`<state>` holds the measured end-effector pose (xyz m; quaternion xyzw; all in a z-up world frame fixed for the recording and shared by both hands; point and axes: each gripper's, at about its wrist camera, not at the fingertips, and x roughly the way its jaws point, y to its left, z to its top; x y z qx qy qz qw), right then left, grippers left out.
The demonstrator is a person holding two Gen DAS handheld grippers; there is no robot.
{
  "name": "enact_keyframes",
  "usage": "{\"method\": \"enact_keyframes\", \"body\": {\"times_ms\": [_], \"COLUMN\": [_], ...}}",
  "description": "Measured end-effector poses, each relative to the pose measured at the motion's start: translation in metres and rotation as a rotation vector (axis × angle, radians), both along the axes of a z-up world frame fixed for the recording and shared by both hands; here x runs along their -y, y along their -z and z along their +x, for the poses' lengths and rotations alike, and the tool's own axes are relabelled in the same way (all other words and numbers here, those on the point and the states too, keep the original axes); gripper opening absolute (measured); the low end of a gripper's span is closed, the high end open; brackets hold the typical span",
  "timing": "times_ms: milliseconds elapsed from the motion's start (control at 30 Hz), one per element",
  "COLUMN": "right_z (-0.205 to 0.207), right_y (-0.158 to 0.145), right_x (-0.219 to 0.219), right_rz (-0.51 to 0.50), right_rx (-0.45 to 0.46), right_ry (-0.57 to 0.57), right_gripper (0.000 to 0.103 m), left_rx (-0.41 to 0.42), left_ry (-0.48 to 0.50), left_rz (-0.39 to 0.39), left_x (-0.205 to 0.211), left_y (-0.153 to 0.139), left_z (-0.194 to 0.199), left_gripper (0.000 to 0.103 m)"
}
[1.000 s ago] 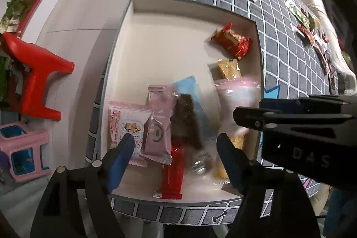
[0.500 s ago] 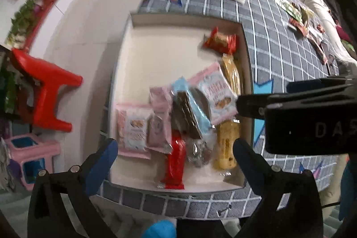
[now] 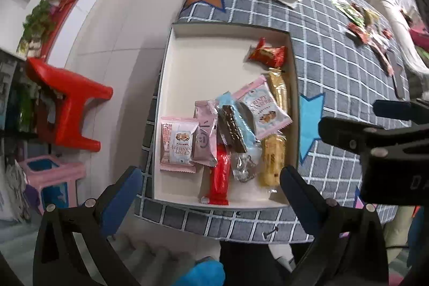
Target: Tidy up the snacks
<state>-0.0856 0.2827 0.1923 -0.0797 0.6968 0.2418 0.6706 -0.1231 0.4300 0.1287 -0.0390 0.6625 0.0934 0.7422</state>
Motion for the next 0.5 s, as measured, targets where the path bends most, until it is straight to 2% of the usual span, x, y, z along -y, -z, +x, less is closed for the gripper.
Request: {"method": "enact_keyframes", "body": {"times_ms": [133,267,400,500], "right_z": [-0.010,-0.014,-0.016,-0.016], "right_y": [-0.010,-0.017,-0.023,-0.025], "right_x": [0.005,0.009,0.009,0.008], "right_rz": [-0.016,-0.012,-0.020,-0.013], "right_rx": [0.011,0.024,0.049,0.053], "right_ry": [-0.013,-0.008,-0.023,-0.029], "right_gripper": [0.103,0.103,0.103,0.103], "left_rx": [0.015,-0.016,0.012,0.046], "left_ry": [0.022,0.007,0.029,0.062], "left_rz": [-0.010,-0.008,-0.028,0.016], "left_x": [0.002,0.007,0.016,0.024], "left_y": [-0.014,-0.018,-0.028,-0.038], "left_z": [-0.005,-0.006,-0.005,-0.003], "left_gripper": [0.103,0.103,0.103,0.103]}}
